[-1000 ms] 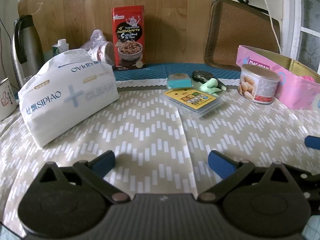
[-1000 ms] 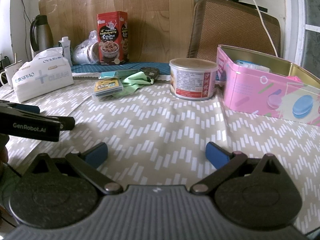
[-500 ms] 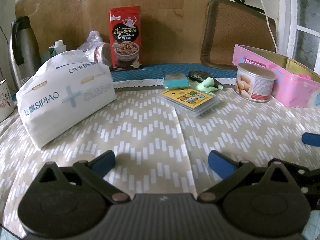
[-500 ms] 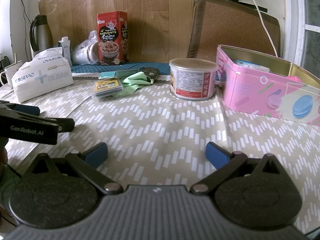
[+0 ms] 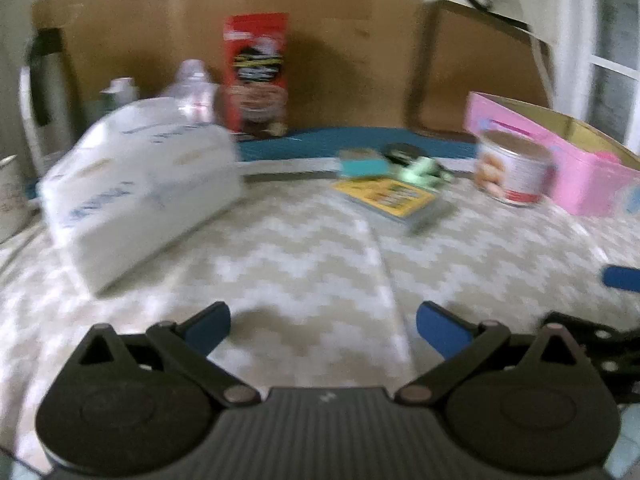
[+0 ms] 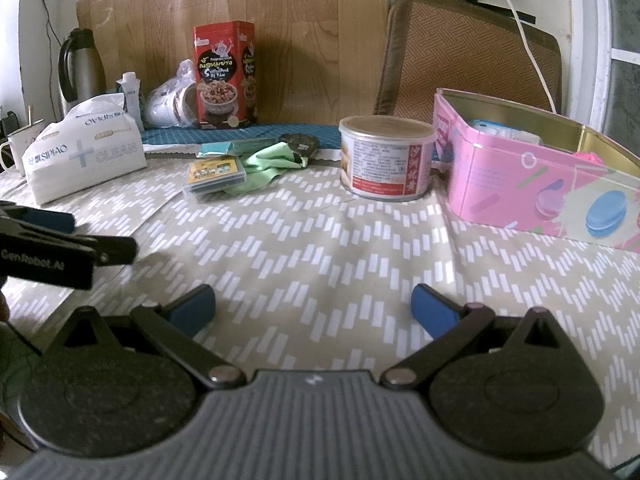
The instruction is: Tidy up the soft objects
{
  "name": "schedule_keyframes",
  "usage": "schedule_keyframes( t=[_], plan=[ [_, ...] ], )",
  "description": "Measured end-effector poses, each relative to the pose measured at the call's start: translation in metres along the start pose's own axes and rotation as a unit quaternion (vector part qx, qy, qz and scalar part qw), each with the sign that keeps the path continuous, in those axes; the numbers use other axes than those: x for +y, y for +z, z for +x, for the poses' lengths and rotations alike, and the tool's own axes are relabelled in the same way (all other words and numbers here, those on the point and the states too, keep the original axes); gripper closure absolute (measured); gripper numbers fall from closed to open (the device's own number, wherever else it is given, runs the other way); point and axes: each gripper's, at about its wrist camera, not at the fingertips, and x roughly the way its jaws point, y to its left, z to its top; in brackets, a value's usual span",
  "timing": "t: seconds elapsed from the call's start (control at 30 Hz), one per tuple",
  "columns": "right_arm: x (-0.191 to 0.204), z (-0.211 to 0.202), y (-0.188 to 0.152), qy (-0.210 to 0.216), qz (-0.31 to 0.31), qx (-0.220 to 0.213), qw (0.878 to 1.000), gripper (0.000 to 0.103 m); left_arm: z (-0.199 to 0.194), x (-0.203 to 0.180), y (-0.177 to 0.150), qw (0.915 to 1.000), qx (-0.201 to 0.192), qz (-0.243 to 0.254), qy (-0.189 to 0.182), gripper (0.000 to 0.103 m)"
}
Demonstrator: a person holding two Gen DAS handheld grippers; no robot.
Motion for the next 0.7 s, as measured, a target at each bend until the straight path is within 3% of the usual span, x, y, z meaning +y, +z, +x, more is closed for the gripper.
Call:
schedule_keyframes(
  t=[0.07, 0.13, 0.17, 0.27, 0.37, 0.5, 0.53, 0.6, 0.7],
  plan=[
    [0.002, 0.001, 0.007, 0.01, 0.002, 0.015, 1.0, 0.0, -0.007, 0.013, 0.003, 0.9997, -0.019, -0.011, 0.014, 0.0],
    [0.008, 0.004, 0.018, 0.04, -0.012, 0.016, 0.999, 0.014, -0.011, 0.029, 0.006, 0.9988, -0.04, -0.021, 0.02, 0.0],
    [0.013, 0.006, 0.025, 0.049, -0.022, 0.014, 0.998, 0.016, -0.009, 0.036, 0.007, 0.9985, -0.041, -0.029, 0.018, 0.0],
    [0.028, 0.021, 0.049, 0.078, -0.043, 0.006, 0.996, 0.022, 0.005, 0.058, 0.007, 0.9967, -0.009, -0.079, -0.013, 0.001],
    [0.045, 0.048, 0.071, 0.087, -0.054, 0.003, 0.995, 0.024, 0.006, 0.069, 0.007, 0.9938, -0.018, -0.101, -0.043, 0.001],
    [0.058, 0.085, 0.088, 0.109, -0.058, 0.032, 0.992, 0.023, 0.007, 0.065, 0.006, 0.9944, -0.018, -0.095, -0.042, 0.001],
    [0.062, 0.094, 0.089, 0.104, -0.063, 0.039, 0.992, 0.026, 0.007, 0.065, 0.006, 0.9947, -0.016, -0.093, -0.042, 0.001],
    [0.063, 0.1, 0.086, 0.093, -0.067, 0.041, 0.993, 0.043, 0.008, 0.064, 0.006, 0.9948, -0.015, -0.091, -0.043, 0.001],
    [0.052, 0.081, 0.079, 0.114, -0.039, 0.042, 0.992, 0.043, 0.009, 0.066, 0.005, 0.9945, -0.016, -0.094, -0.045, 0.001]
  ],
)
